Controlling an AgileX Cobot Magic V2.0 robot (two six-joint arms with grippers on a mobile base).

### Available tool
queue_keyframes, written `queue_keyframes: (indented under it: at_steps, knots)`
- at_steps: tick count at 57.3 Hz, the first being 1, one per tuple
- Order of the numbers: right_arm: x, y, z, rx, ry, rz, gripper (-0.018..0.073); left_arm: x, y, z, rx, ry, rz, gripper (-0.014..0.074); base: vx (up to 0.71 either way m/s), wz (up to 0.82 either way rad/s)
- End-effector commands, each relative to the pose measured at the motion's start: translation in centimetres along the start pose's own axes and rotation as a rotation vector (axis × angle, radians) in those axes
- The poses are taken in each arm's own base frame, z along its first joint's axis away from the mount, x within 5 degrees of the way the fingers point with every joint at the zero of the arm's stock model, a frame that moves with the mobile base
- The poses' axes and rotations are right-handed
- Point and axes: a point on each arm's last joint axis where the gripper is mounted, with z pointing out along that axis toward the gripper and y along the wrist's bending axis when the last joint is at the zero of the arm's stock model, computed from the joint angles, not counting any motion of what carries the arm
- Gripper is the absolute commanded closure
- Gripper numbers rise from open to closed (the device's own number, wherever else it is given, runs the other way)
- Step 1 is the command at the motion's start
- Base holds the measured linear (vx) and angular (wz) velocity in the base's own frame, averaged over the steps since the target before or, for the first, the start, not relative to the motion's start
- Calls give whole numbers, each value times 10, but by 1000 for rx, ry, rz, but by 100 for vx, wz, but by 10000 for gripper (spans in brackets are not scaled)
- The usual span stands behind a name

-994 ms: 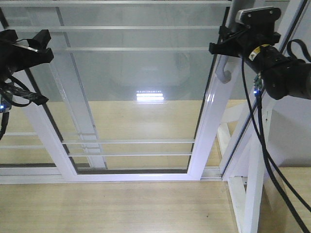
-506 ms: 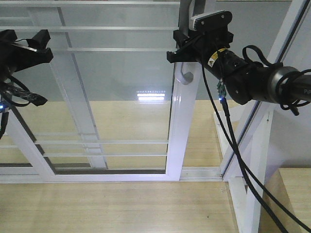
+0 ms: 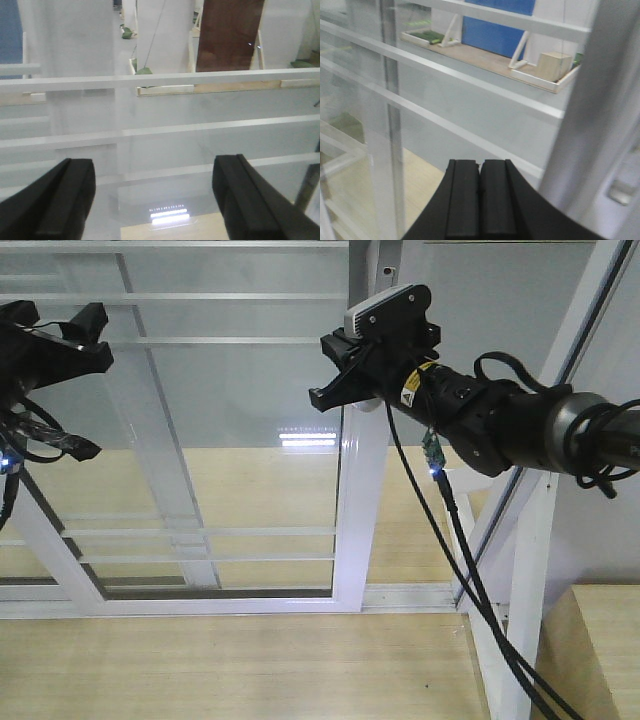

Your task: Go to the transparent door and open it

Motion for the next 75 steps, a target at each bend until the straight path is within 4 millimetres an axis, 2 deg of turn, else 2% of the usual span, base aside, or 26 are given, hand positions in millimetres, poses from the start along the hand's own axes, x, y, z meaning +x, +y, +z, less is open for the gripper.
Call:
queue_keyframes:
  at_steps: [1, 10, 27, 37, 44, 50, 58, 75]
  knots:
    - [-48, -13, -24, 53, -112, -61, 565, -27, -16, -5, 82, -142, 40, 11, 0, 0]
    - [-55, -31, -60, 128, -74, -59, 565, -21, -36, 2, 165, -147, -21, 11, 0, 0]
    - [-22, -52, -146, 271, -68, -7, 565, 7, -87, 21, 338, -162, -44, 11, 0, 0]
    - [-3, -50, -181, 326, -36, -9, 565, 1, -124, 42, 426, -173, -40, 11, 0, 0]
    - [1, -49, -192, 347, -32, -9, 565, -7, -144, 61, 459, -207, -48, 11, 0, 0]
    - [3, -49, -193, 351, -23, -14, 565, -15, -157, 78, 467, -231, -65, 11, 0, 0]
    - [3, -49, -193, 352, -22, -20, 565, -13, -172, 100, 469, -185, -60, 11, 0, 0]
    - [3, -49, -193, 352, -22, -23, 565, -16, -194, 134, 476, -188, -55, 11, 0, 0]
